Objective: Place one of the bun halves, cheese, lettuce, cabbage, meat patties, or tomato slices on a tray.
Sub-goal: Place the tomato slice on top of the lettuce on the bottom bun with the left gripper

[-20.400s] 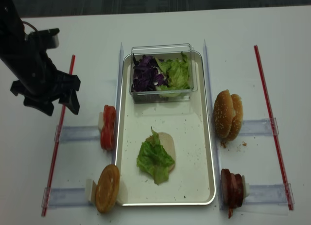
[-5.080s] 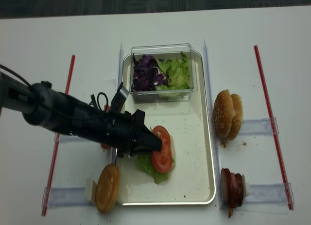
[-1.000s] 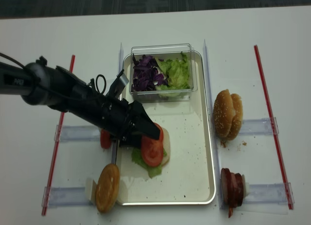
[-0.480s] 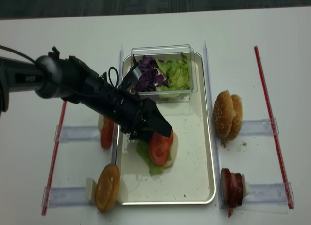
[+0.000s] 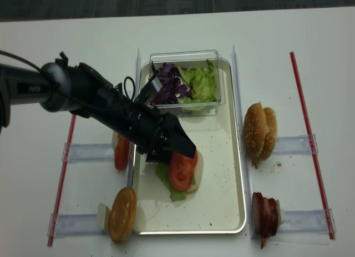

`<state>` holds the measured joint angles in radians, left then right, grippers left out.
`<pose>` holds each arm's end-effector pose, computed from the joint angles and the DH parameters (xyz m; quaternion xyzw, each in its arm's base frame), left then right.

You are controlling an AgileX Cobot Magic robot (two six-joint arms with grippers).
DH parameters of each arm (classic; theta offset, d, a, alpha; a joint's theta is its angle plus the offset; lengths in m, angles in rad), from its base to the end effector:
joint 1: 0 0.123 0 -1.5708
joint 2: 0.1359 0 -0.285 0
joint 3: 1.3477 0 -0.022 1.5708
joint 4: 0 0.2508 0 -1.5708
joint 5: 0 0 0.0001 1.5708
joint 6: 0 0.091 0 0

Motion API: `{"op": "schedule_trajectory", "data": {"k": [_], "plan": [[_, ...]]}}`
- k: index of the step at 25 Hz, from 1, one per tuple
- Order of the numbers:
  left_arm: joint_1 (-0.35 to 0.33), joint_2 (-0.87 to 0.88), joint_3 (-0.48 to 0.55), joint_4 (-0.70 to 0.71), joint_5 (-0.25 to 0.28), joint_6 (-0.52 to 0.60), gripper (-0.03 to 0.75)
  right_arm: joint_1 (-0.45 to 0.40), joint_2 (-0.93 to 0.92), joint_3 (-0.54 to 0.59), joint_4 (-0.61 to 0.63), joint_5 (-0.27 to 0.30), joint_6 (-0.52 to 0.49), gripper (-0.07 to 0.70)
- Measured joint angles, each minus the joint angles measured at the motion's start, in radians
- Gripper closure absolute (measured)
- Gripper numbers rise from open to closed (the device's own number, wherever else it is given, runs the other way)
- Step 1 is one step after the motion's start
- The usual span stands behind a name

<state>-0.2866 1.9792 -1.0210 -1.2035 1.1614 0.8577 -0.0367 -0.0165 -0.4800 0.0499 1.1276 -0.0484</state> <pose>0.2909 -0.1670 0.1422 -0.1502 -0.8578 0.4887 0.0531 -0.0079 0.0044 0.2664 -0.0068 0.8708 0.0040 0.4916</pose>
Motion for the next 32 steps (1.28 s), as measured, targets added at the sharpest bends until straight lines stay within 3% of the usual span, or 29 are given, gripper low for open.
{"op": "schedule_trajectory", "data": {"k": [10,32], "plan": [[0.0,0.0,-0.007,0.051,0.0,-0.058,0.204,0.0,0.0,0.0,0.0,0.0,0.0,0.061],[-0.006,0.002,-0.297,0.406,0.021,-0.377,0.202,0.0,0.0,0.0,0.002,0.0,0.002,0.061]]}}
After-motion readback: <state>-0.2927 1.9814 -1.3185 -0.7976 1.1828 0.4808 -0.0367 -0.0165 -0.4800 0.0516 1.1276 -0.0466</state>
